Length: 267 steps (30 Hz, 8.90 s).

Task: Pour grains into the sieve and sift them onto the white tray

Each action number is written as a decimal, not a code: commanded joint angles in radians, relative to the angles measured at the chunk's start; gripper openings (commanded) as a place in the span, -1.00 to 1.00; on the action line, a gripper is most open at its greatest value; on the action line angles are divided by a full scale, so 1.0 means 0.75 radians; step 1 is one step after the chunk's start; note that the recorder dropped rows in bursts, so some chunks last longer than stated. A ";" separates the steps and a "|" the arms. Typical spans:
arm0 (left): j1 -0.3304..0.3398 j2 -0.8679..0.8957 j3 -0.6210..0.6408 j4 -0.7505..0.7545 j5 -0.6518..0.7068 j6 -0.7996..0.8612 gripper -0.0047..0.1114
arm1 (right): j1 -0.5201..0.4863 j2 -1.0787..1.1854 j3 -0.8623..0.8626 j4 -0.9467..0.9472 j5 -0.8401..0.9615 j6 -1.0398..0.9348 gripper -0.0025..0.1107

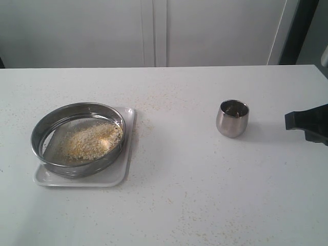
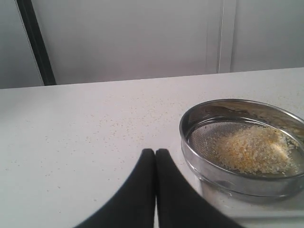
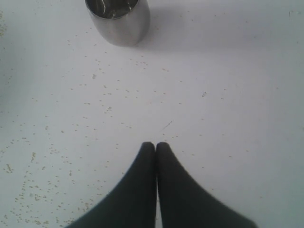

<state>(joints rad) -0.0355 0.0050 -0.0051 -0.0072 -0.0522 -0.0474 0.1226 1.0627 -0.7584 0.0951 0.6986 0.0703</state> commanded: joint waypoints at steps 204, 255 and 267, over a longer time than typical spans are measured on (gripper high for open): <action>-0.143 2.533 -1.960 0.115 1.055 -0.171 -0.92 | -0.005 -0.008 0.006 -0.013 -0.017 0.022 -0.96; 0.034 2.638 -2.084 -0.284 1.116 -0.040 -0.92 | -0.005 -0.008 0.006 -0.013 -0.017 0.022 -0.96; -0.043 2.525 -1.857 -0.258 0.864 -0.065 -0.92 | -0.005 -0.008 0.006 -0.013 -0.016 0.022 -0.96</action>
<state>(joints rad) -0.1020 1.8536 -1.3265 -0.1763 0.6248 -0.0741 0.1226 1.0627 -0.7584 0.0913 0.6966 0.0853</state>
